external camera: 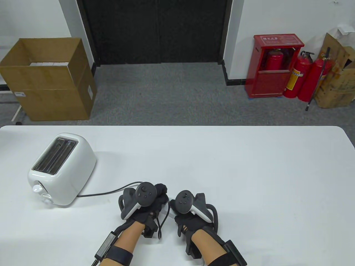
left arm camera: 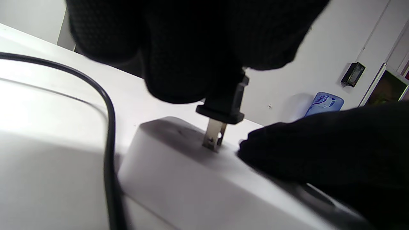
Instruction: Plug the toaster into the power strip
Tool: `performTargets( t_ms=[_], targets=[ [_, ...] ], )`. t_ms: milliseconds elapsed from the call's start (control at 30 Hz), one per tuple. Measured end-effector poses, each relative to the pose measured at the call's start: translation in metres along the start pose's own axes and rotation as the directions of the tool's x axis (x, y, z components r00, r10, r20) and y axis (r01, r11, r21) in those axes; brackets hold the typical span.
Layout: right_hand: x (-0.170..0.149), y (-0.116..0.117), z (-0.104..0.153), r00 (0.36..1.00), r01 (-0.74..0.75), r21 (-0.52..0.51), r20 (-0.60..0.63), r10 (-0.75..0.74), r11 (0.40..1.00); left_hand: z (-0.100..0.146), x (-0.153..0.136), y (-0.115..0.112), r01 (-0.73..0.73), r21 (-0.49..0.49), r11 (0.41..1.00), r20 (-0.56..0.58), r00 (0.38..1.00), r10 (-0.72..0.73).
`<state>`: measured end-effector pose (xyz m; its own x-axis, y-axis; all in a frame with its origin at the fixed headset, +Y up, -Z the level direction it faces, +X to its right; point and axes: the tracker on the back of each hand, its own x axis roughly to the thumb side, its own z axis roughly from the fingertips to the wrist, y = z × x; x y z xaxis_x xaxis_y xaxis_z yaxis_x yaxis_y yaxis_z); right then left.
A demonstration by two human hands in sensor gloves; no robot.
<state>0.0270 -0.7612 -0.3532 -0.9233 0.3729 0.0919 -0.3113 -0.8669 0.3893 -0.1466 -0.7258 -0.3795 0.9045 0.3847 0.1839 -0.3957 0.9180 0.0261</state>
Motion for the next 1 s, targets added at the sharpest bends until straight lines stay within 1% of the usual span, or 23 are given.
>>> performTargets(
  t_ms=[100, 200, 400, 433, 467, 500, 567, 633, 700, 767, 800, 933, 1000],
  targets=[
    [0.0, 0.0, 0.0, 1.0, 0.001, 0.0, 0.0, -0.001, 1.0, -0.001, 0.001, -0.002, 0.037, 0.007, 0.999, 0.016, 0.999, -0.037],
    [0.0, 0.0, 0.0, 1.0, -0.001, 0.001, 0.0, 0.001, 1.0, -0.001, 0.001, -0.003, 0.025, -0.005, 1.0, 0.018, 1.0, -0.025],
    [0.001, 0.0, 0.0, 1.0, -0.004, 0.002, -0.002, 0.004, 1.0, -0.002, 0.003, -0.005, 0.053, -0.011, 0.999, 0.026, 0.998, -0.053],
    [0.001, 0.0, -0.001, 1.0, -0.003, 0.001, -0.002, 0.003, 1.0, -0.005, 0.003, -0.014, 0.089, -0.058, 0.994, 0.024, 0.996, -0.088],
    [0.001, 0.0, -0.001, 1.0, -0.001, 0.002, -0.003, 0.001, 1.0, -0.001, 0.002, -0.011, 0.093, -0.037, 0.995, 0.05, 0.995, -0.091],
    [0.0, 0.0, -0.001, 1.0, 0.003, 0.003, -0.003, -0.003, 1.0, -0.004, 0.002, -0.013, 0.062, -0.007, 0.998, 0.03, 0.998, -0.062],
    [0.0, 0.0, -0.001, 1.0, 0.011, 0.004, -0.001, -0.011, 1.0, -0.005, 0.002, -0.012, 0.065, -0.038, 0.997, 0.037, 0.997, -0.064],
    [0.0, 0.0, -0.001, 1.0, 0.013, 0.005, -0.003, -0.013, 1.0, -0.007, 0.005, -0.012, 0.074, -0.059, 0.996, 0.019, 0.997, -0.073],
    [0.0, 0.0, -0.002, 1.0, 0.014, 0.006, -0.005, -0.014, 1.0, -0.007, 0.01, -0.016, 0.111, -0.075, 0.991, 0.018, 0.994, -0.11],
    [-0.001, -0.001, -0.001, 1.0, 0.018, 0.009, -0.006, -0.018, 1.0, -0.001, 0.013, -0.02, 0.119, -0.001, 0.993, 0.017, 0.993, -0.118],
    [-0.001, -0.001, -0.001, 1.0, 0.021, 0.01, -0.005, -0.021, 1.0, 0.0, 0.014, -0.02, 0.13, 0.007, 0.992, 0.024, 0.991, -0.13],
    [-0.001, -0.001, -0.001, 1.0, 0.02, 0.013, -0.004, -0.02, 1.0, -0.001, 0.01, -0.021, 0.115, -0.039, 0.993, 0.006, 0.993, -0.115],
    [-0.002, -0.002, -0.002, 1.0, 0.025, 0.016, -0.003, -0.025, 1.0, -0.001, 0.009, -0.021, 0.109, -0.039, 0.993, 0.004, 0.994, -0.109]
  ],
)
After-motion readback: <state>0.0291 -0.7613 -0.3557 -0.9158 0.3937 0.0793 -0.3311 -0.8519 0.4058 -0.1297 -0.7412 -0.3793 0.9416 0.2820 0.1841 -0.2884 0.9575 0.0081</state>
